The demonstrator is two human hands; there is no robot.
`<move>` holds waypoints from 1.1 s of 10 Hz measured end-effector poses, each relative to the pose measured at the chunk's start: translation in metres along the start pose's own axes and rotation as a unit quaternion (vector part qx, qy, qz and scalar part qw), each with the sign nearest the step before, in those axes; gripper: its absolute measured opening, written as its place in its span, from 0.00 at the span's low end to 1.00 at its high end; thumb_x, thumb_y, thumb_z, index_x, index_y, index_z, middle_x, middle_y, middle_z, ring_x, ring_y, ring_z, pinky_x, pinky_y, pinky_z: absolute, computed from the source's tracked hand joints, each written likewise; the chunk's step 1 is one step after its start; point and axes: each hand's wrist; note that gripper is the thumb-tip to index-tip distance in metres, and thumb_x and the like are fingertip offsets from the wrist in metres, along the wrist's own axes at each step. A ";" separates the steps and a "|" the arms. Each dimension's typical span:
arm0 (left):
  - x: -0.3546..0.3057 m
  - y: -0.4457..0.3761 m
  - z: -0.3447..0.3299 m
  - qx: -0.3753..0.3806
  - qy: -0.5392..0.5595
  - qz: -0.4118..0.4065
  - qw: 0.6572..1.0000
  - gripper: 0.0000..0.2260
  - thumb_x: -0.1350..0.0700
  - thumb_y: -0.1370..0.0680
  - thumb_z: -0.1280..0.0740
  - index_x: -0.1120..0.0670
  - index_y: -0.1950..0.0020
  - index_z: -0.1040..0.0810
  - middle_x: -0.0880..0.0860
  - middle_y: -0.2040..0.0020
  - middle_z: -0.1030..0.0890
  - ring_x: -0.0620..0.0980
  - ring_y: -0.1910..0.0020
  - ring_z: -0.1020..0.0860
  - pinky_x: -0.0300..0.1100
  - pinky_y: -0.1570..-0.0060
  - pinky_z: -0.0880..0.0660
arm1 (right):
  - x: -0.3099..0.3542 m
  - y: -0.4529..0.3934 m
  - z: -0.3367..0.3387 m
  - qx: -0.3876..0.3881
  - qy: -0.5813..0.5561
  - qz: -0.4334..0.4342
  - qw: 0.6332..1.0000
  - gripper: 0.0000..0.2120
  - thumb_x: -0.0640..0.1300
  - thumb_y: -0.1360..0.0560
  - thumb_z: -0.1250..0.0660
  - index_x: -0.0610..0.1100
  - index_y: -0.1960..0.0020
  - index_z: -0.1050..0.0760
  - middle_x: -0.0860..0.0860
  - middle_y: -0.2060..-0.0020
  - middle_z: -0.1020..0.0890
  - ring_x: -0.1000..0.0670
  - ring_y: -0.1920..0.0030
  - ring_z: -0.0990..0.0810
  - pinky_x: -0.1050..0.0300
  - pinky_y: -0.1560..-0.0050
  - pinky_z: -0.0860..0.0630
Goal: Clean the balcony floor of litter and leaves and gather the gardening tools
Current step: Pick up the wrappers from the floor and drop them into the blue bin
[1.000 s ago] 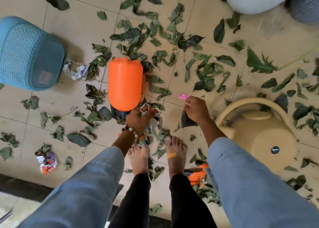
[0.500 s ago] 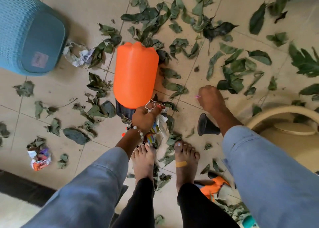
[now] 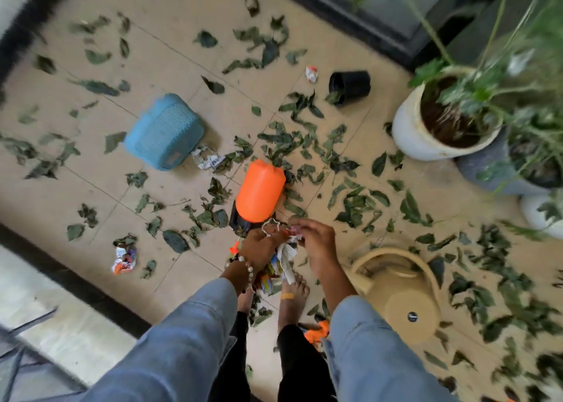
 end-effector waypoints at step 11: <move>-0.112 0.269 0.326 -0.294 0.435 0.002 0.851 0.19 0.48 0.19 0.41 0.59 0.36 0.23 0.57 0.47 0.19 0.58 0.43 0.21 0.53 0.40 0.24 | 0.229 0.308 -0.310 0.363 0.203 0.135 0.899 0.13 0.50 0.27 0.29 0.45 0.45 0.22 0.42 0.43 0.20 0.48 0.45 0.19 0.53 0.47 0.21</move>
Point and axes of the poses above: each hand's wrist, its own y-axis away from the middle knuckle, its own z-axis out of the back of the hand, x = y × z
